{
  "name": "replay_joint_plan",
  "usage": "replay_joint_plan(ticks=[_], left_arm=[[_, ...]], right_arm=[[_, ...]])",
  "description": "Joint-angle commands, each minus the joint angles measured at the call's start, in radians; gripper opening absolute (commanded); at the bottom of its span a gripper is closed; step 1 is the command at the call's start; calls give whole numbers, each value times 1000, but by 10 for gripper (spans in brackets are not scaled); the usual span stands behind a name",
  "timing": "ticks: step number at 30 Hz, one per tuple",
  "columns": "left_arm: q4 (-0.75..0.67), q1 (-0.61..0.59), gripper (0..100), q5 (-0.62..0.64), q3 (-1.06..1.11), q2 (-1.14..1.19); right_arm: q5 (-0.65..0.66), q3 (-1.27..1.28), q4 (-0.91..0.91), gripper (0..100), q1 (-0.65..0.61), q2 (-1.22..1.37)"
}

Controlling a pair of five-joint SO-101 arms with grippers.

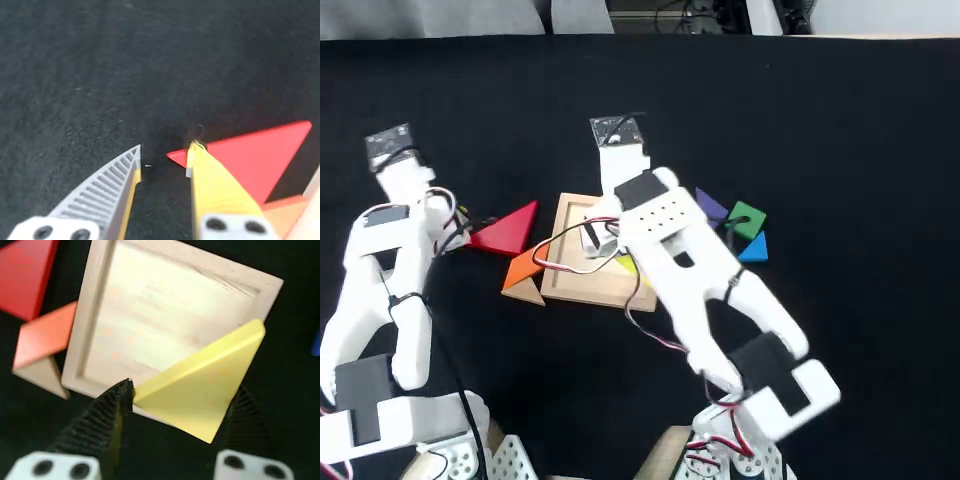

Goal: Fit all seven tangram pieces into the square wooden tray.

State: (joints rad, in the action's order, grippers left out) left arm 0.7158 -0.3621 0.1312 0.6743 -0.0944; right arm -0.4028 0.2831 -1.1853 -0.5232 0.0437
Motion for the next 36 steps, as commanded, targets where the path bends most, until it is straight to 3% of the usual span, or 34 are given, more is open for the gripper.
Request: replay_joint_plan(ticks=[1, 9, 15, 20, 27, 33, 36], left_arm=[[-17, -61, 159, 68, -22, -14], [-40, -51, 159, 91, -15, -14], [-64, -48, 159, 92, -1, -14], [-64, -47, 159, 94, -1, -14], [-64, -47, 159, 94, -1, -14], [-64, -47, 159, 92, -1, -14], [-64, -47, 159, 92, -1, -14]], right_arm=[[-103, -16, 95, 227, -32, 10], [-420, -16, 239, 223, -100, 64], [-529, -18, 252, 226, -100, 122], [-522, -56, 239, 235, -114, 131], [-537, -108, 121, 486, -152, 131], [-460, -151, 38, 453, -143, 125], [-279, -259, -94, 387, -77, 125]])
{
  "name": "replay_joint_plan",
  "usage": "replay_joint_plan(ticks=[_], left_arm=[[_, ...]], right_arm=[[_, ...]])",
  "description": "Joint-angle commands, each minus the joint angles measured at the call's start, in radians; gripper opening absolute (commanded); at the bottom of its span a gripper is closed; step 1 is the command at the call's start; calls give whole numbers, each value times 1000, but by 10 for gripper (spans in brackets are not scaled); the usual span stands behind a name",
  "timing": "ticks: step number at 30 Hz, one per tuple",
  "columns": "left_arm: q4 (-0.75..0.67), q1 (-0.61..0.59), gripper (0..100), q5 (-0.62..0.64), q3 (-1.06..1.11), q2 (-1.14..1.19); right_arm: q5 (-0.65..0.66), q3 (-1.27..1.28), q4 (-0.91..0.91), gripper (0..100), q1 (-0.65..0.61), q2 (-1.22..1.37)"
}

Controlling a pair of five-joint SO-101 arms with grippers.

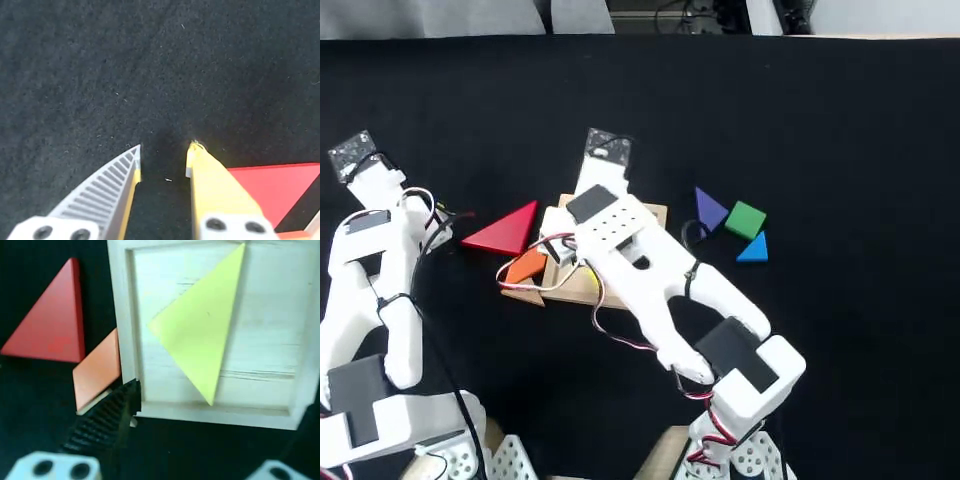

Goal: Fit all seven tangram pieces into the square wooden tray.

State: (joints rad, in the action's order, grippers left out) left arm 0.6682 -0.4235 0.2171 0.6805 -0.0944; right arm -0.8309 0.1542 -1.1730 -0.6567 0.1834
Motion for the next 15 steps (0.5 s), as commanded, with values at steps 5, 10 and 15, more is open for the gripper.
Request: replay_joint_plan(ticks=[5, 10, 15], left_arm=[[-17, 15, 159, 5, -7, -14], [-17, 15, 159, 5, -8, -14], [-17, 15, 159, 5, -7, -14]], right_arm=[[620, -390, -322, 145, 189, 36], [1086, -487, -362, 62, 273, 163], [1212, -545, -305, 10, 293, 272]])
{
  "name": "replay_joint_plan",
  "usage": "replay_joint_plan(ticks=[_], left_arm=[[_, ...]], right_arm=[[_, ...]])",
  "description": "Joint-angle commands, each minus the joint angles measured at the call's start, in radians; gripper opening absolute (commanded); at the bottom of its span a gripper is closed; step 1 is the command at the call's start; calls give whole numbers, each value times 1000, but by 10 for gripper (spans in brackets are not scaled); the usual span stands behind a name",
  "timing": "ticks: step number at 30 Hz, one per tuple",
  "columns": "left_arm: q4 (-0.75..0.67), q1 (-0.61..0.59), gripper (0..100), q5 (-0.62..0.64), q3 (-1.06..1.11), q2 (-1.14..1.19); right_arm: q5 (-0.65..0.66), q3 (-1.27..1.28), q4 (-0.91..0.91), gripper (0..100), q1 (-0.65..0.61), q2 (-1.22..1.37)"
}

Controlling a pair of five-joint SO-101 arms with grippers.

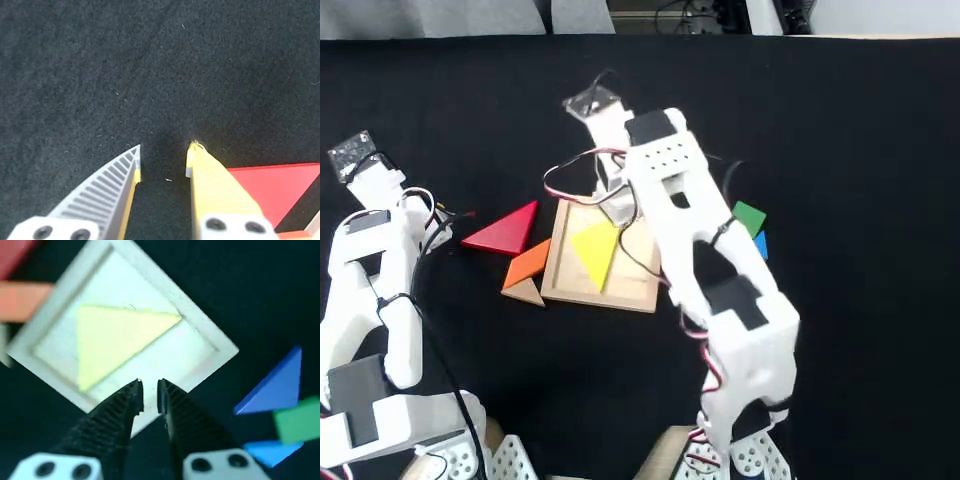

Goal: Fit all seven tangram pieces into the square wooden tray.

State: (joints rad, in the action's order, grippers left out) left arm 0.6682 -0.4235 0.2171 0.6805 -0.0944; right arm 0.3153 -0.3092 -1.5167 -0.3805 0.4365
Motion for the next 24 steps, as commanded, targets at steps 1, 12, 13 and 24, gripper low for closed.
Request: replay_joint_plan(ticks=[1, 12, 13, 24], left_arm=[[-17, 15, 159, 5, -7, -14], [-15, 15, 159, 6, -7, -14], [-15, 15, 159, 6, -7, -14], [-12, 31, 159, 3, -7, -14]], right_arm=[[80, -96, 52, 10, 17, 39], [126, -308, 121, 10, -32, 254], [126, -331, 120, 10, -32, 278], [124, -487, 60, 10, -57, 415]])
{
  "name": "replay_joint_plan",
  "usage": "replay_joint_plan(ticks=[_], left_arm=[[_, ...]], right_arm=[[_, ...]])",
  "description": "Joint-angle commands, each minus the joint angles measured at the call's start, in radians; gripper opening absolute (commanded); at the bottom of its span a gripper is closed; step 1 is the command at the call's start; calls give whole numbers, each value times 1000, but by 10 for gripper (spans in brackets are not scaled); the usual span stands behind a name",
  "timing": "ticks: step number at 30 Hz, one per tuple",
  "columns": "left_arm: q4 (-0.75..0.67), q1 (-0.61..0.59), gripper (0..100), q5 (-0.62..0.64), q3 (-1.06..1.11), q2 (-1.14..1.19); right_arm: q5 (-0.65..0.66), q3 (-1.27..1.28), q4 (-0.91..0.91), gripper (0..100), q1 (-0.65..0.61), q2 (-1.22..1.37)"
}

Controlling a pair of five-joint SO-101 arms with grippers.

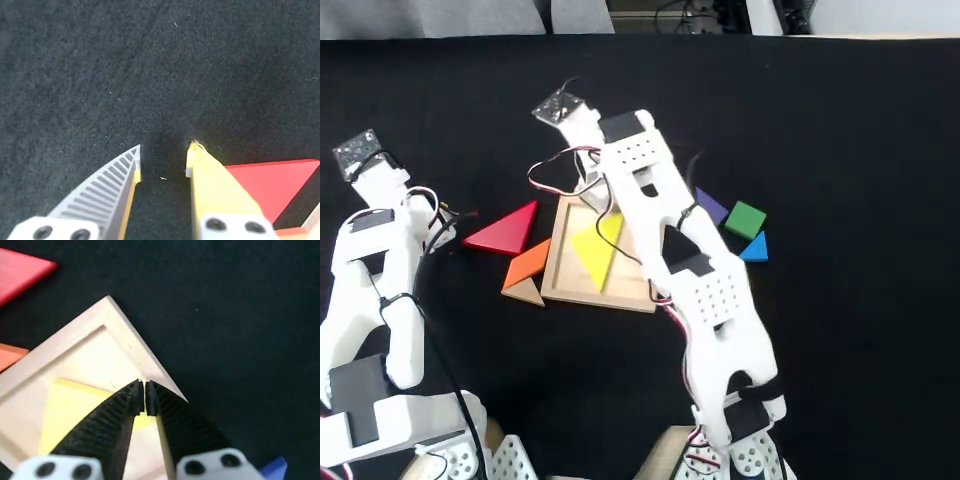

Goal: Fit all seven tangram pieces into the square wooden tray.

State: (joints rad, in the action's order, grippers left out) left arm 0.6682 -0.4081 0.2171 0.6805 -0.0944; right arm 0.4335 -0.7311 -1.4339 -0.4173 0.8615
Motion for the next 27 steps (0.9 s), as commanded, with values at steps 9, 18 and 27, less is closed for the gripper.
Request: replay_joint_plan(ticks=[9, 18, 27], left_arm=[[-12, 15, 159, 3, -7, -14], [-12, 13, 159, 3, -7, -14], [-12, 13, 159, 3, -7, -14]], right_arm=[[12, -65, -63, 10, 6, 35], [29, -65, -172, 10, 60, 35], [78, -65, -295, 10, 63, 31]])
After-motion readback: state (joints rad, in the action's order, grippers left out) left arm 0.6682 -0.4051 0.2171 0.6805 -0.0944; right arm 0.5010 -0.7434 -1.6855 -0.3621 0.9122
